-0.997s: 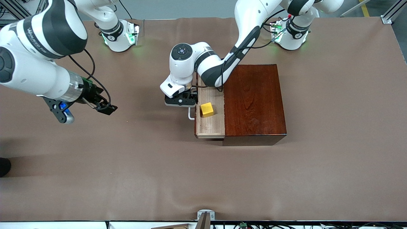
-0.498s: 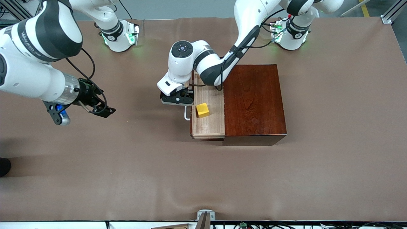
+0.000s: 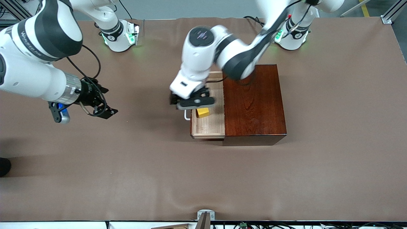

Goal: Open drawer, take yellow block, close drawer

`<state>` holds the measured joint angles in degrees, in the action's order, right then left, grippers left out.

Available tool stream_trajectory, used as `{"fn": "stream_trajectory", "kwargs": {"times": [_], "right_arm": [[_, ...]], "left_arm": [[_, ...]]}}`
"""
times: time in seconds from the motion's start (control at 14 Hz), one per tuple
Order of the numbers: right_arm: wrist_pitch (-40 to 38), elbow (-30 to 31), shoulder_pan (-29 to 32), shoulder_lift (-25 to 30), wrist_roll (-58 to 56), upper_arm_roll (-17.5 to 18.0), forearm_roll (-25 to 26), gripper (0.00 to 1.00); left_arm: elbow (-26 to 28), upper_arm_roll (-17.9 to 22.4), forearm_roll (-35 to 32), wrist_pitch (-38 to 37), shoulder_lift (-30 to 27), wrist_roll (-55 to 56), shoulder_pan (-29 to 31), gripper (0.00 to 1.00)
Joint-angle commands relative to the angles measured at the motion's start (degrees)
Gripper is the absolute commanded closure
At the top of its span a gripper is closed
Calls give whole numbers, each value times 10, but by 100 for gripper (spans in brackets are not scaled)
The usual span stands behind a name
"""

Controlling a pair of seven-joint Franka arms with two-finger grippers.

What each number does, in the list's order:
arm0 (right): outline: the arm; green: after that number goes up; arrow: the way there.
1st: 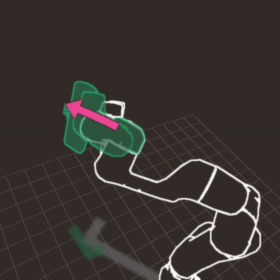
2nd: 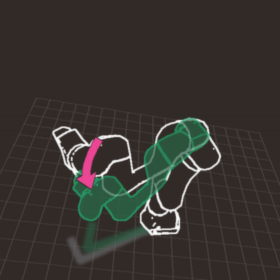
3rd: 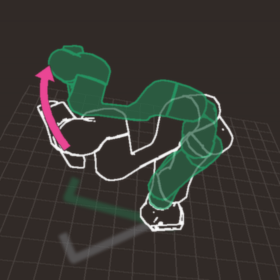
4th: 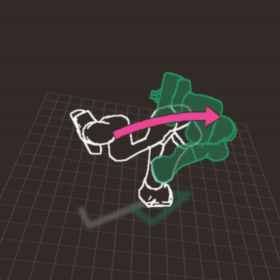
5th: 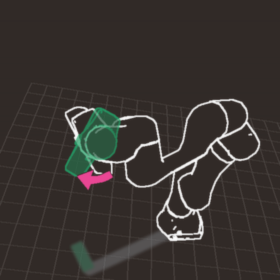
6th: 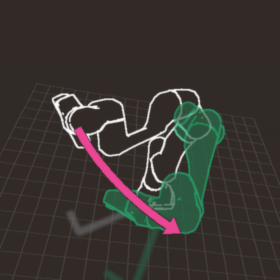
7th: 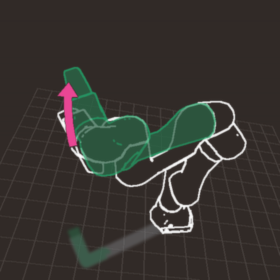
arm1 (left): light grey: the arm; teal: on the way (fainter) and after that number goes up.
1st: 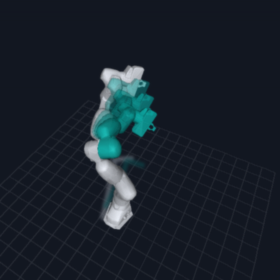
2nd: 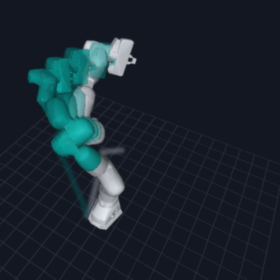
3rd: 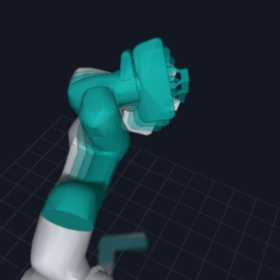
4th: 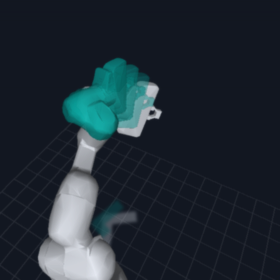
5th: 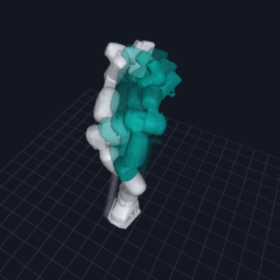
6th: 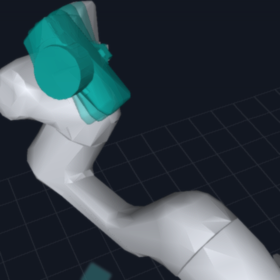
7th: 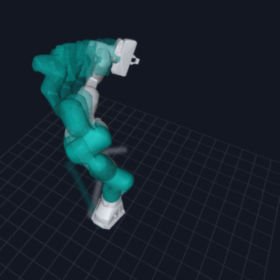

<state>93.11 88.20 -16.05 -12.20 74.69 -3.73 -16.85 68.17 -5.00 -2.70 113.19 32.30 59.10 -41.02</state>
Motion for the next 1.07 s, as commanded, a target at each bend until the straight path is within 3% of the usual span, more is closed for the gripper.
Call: {"fn": "stream_trajectory", "kwargs": {"times": [0.0, 0.21, 0.5, 0.78, 1.0], "right_arm": [[17, -8, -37, -12, 74, 0, -7, 0], [23, -41, -73, -40, 137, 0, -5, 0], [34, -87, -122, -86, 232, 0, -4, 0], [71, -91, -165, -108, 293, 0, 2, 0], [87, -95, -187, -120, 325, 0, 16, 0]], "left_arm": [[48, -4, 9, -111, -92, -93, 70, 0], [72, -4, 9, -205, -158, -250, 165, 0], [193, -7, 11, -210, -281, -417, 296, 0], [257, -7, 12, -210, -334, -466, 352, 0], [271, -7, 39, -206, -340, -499, 371, 0]]}}
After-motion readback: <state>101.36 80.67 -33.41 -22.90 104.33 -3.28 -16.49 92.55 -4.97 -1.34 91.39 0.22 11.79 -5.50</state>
